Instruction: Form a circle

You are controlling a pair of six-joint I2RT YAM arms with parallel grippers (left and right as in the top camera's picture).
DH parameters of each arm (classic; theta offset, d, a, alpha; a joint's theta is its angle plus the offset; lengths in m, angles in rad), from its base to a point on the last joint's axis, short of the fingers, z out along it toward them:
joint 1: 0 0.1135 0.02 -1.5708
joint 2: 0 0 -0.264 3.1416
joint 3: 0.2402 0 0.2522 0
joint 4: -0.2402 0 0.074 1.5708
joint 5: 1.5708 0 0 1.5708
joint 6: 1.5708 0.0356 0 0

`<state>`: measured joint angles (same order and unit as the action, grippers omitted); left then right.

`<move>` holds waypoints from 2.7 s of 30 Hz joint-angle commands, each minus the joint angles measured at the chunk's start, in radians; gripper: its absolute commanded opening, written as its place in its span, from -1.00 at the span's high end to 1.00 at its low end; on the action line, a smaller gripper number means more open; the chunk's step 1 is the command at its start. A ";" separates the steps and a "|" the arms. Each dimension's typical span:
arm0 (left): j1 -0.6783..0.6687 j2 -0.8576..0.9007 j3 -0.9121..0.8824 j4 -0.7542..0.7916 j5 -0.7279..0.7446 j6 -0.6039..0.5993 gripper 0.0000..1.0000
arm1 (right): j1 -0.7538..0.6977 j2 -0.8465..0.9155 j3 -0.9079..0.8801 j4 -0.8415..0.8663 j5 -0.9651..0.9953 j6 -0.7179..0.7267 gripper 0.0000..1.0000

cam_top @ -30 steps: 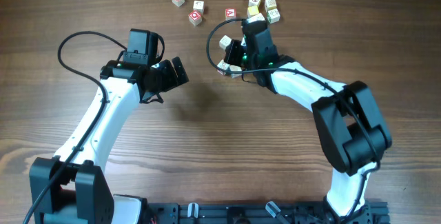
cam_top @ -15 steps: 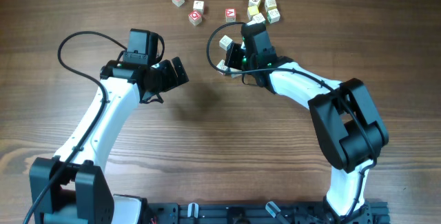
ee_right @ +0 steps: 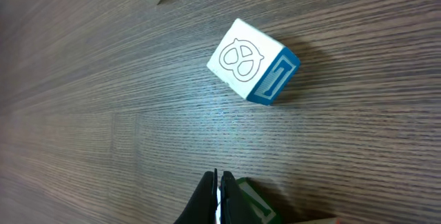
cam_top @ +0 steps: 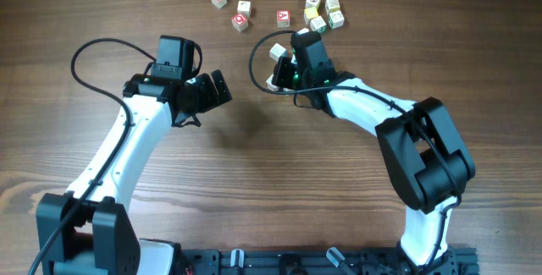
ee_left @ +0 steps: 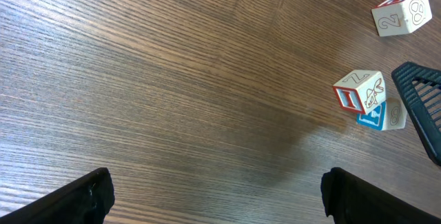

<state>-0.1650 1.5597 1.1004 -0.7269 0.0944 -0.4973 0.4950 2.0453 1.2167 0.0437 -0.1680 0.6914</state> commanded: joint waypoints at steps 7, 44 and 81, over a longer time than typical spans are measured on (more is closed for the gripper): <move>0.006 -0.001 -0.002 0.000 -0.010 0.019 -1.00 | 0.003 0.022 0.021 -0.008 0.018 -0.008 0.91; 0.006 -0.001 -0.002 0.000 -0.010 0.019 -1.00 | 0.003 0.033 0.020 -0.016 0.048 -0.009 0.91; 0.006 -0.001 -0.002 0.000 -0.009 0.019 -1.00 | 0.003 0.033 0.020 -0.023 0.010 -0.011 0.91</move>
<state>-0.1650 1.5597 1.1004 -0.7269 0.0944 -0.4973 0.4950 2.0544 1.2167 0.0219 -0.1413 0.6910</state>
